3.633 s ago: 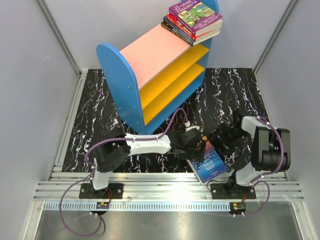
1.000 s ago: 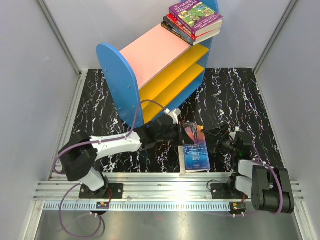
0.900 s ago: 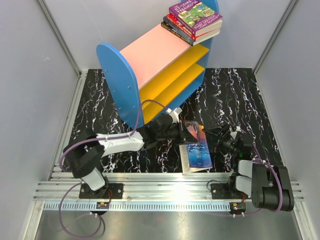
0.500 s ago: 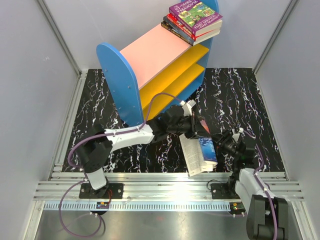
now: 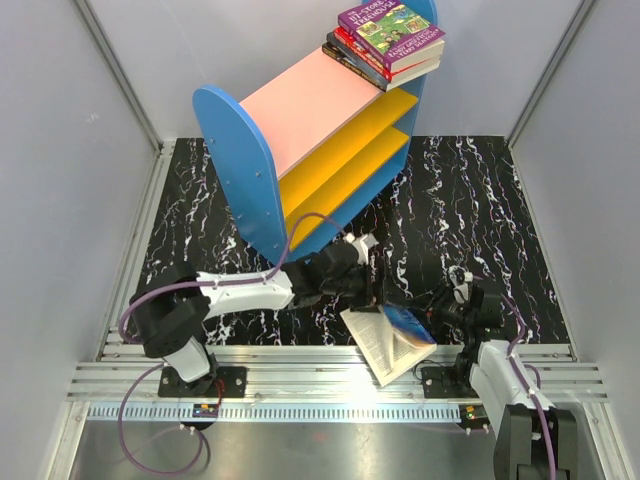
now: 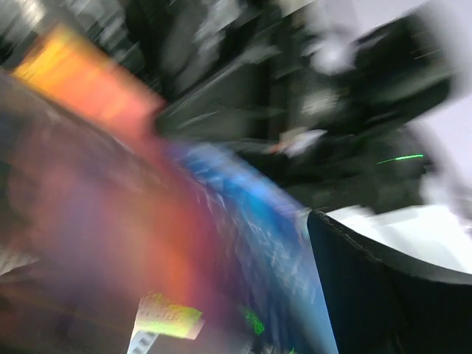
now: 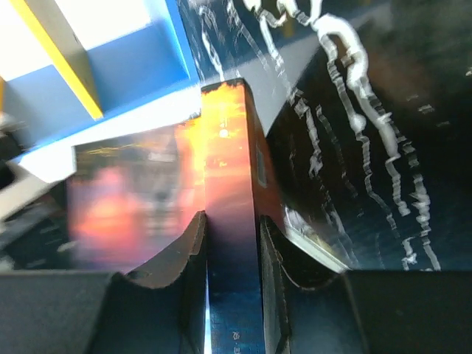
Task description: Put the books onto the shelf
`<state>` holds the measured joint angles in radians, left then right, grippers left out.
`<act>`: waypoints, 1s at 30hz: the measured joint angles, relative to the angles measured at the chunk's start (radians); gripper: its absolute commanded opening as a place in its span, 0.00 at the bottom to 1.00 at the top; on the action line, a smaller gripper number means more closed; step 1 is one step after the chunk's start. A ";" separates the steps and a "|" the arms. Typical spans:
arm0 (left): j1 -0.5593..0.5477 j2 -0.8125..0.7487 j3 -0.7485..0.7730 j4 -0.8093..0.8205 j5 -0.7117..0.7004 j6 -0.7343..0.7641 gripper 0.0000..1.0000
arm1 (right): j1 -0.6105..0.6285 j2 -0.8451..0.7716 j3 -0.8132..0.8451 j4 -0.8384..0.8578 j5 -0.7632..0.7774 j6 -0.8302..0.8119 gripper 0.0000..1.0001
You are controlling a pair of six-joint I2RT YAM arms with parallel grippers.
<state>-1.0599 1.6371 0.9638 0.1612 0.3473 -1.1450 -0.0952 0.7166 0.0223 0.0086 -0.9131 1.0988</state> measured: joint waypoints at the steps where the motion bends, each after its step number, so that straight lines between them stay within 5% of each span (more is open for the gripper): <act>1: -0.013 -0.002 -0.026 -0.020 -0.010 0.003 0.87 | 0.000 0.000 0.003 -0.021 0.001 -0.015 0.00; 15: -0.140 -0.032 -0.065 -0.311 -0.125 0.058 0.86 | 0.019 0.059 0.167 -0.298 0.035 -0.266 0.02; 22: -0.149 -0.033 -0.131 -0.333 -0.117 0.078 0.68 | 0.019 0.136 0.172 -0.294 0.031 -0.324 0.01; 30: -0.149 0.077 -0.115 -0.290 -0.077 0.099 0.79 | 0.021 0.033 0.179 -0.354 0.030 -0.370 0.03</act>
<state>-1.2091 1.7142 0.8490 -0.1291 0.2699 -1.0462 -0.0746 0.7498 0.2016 -0.3458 -0.8829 0.7292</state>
